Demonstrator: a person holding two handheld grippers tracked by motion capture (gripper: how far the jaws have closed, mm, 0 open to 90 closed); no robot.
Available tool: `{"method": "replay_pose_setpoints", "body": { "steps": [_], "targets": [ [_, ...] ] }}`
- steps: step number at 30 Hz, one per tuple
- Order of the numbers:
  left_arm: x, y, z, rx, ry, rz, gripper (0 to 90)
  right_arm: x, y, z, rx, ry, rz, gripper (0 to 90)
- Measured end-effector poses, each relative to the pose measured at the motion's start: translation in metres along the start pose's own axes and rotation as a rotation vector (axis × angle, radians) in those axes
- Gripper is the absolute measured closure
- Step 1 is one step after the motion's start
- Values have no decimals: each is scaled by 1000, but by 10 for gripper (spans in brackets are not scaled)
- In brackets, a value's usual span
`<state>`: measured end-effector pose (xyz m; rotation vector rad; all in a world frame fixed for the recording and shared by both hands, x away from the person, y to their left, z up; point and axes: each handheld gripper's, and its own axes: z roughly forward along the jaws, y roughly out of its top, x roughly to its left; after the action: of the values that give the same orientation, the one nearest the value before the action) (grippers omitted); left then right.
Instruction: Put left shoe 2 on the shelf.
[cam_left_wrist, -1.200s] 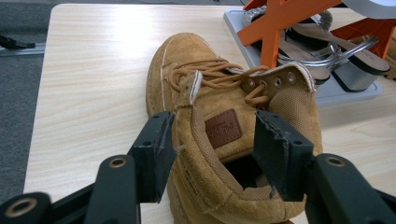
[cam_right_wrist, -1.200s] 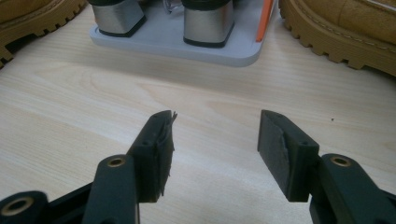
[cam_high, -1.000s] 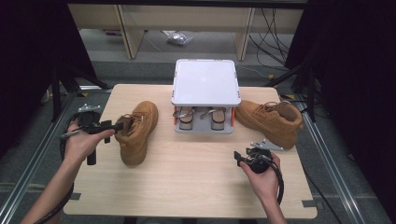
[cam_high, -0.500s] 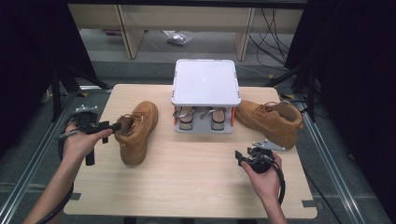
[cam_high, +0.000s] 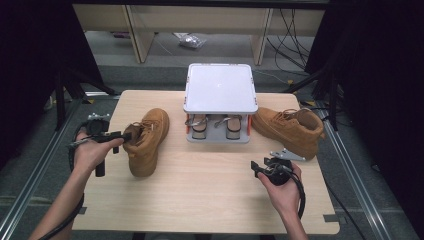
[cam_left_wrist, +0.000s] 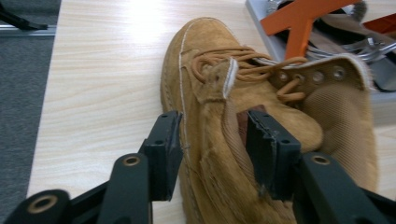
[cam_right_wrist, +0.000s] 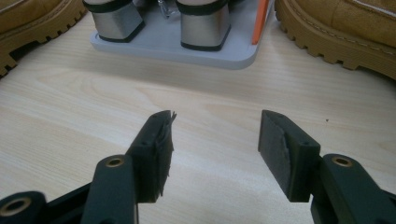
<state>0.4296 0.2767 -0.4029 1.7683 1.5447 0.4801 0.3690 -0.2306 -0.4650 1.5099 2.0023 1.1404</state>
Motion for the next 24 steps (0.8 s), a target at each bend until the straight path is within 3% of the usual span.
{"method": "replay_pose_setpoints", "body": {
  "steps": [5,7,8,10,12,13,17,20,24],
  "targets": [
    [-2,4,6,20,-7,-14,610,3,1,-3,10,-19,1,455],
    [-2,4,8,28,-11,-5,656,3,1,-2,-1,3,-4,455],
    [-4,3,8,24,-11,-18,679,4,1,-1,1,-1,1,455],
    [-6,2,8,29,9,11,715,5,1,-2,7,-2,0,455],
    [-7,1,10,5,6,-1,735,5,1,-2,5,4,-2,455],
    [-6,2,9,19,5,-6,744,5,1,-3,7,-2,-1,454],
    [-2,0,10,6,-29,-61,774,5,1,-3,8,1,-2,456],
    [2,-3,10,-25,-66,-147,785,4,1,-5,2,-8,1,456],
    [4,-6,10,-59,-96,-200,794,4,2,-5,-6,-9,1,457]
  ]
}}
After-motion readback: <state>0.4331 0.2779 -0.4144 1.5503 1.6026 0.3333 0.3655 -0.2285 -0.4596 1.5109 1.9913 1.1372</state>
